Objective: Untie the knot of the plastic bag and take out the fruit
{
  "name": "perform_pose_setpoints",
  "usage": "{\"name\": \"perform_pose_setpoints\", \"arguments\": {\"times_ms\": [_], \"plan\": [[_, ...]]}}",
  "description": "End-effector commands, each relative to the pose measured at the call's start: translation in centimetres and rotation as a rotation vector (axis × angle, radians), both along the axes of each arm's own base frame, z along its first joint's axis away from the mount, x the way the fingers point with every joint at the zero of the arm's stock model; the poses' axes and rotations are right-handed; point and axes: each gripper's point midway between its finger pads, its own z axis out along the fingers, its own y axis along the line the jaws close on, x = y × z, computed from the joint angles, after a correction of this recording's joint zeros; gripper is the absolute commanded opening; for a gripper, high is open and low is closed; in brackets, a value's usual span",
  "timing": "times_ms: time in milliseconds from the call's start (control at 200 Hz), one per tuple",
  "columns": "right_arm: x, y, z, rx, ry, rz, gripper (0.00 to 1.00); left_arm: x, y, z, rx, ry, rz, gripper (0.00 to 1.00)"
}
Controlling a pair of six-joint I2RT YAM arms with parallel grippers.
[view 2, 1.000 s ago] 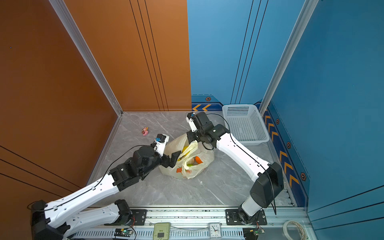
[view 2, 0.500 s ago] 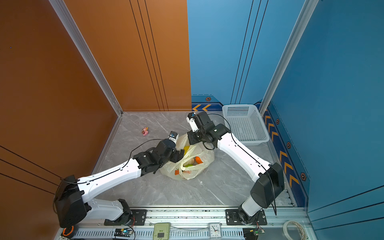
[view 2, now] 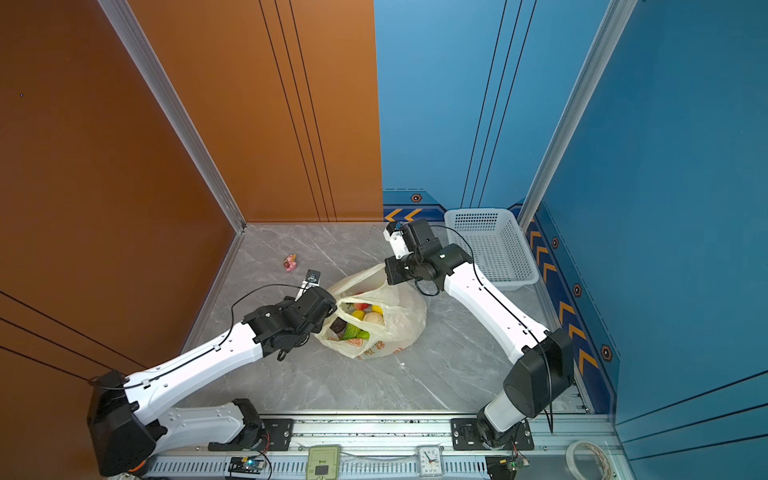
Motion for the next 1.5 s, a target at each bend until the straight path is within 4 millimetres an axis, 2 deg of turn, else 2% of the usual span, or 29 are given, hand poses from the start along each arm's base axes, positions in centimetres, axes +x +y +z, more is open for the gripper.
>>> {"name": "perform_pose_setpoints", "arguments": {"times_ms": [0,115,200,250,401,496,551,721,801,831,996,1071,1147,1247,1312,1322,1342,1407,1497], "plan": [[0.2,-0.5,1.2,0.019,-0.029,-0.003,0.0,-1.1,2.3,-0.7,0.061,0.035,0.047,0.57],[0.1,0.2,0.8,0.034,-0.007,0.03,0.0,-0.7,-0.4,-0.5,-0.068,0.033,-0.044,0.55],[-0.1,0.6,0.5,0.041,0.005,0.051,0.0,-0.3,-1.3,0.3,-0.123,0.002,-0.063,0.55],[-0.3,0.9,0.5,0.049,0.01,0.066,0.0,0.0,-1.6,0.9,-0.141,-0.019,-0.074,0.6],[-1.1,1.9,0.6,0.081,0.021,0.129,0.0,1.1,-3.7,2.5,-0.216,-0.093,-0.169,0.93],[-1.5,2.2,0.5,0.085,0.026,0.147,0.0,1.7,-5.4,3.3,-0.261,-0.107,-0.241,1.0],[-1.6,2.2,0.5,0.087,0.026,0.152,0.0,2.1,-6.1,3.4,-0.275,-0.106,-0.275,0.99],[-2.2,2.4,1.2,0.114,0.011,0.177,0.0,3.9,-5.9,1.7,-0.251,-0.067,-0.244,1.0],[-2.4,2.4,1.2,0.119,0.013,0.19,0.0,4.8,-6.0,1.4,-0.258,-0.073,-0.244,0.88],[-2.5,2.4,1.1,0.121,0.017,0.194,0.0,5.1,-6.1,1.4,-0.268,-0.078,-0.247,0.76],[-2.4,1.9,0.6,0.118,0.033,0.188,0.0,6.0,-6.4,2.0,-0.328,-0.064,-0.251,0.27],[-2.0,1.0,0.5,0.096,0.04,0.157,0.05,5.7,-6.7,2.4,-0.357,-0.052,-0.259,0.13],[-1.8,-0.1,0.9,0.068,0.048,0.119,0.16,5.0,-7.1,3.0,-0.399,-0.038,-0.27,0.06],[-2.4,-0.9,2.6,0.052,0.065,0.088,0.42,3.8,-7.7,4.0,-0.457,-0.018,-0.28,0.03],[-3.2,-1.0,4.2,0.068,0.073,0.077,0.55,2.8,-8.1,3.8,-0.474,0.013,-0.285,0.01],[-3.4,-1.0,4.5,0.072,0.072,0.076,0.56,2.9,-8.4,4.8,-0.489,-0.002,-0.29,0.01],[-3.8,-0.9,4.9,0.076,0.072,0.075,0.58,2.7,-8.6,5.2,-0.499,-0.001,-0.292,0.01],[-5.2,-0.6,6.5,0.074,0.071,0.064,0.65,1.9,-9.0,5.2,-0.521,0.028,-0.283,0.01],[-7.3,0.5,7.9,0.094,0.098,0.078,0.66,0.9,-9.6,5.2,-0.55,0.06,-0.275,0.0]]}}
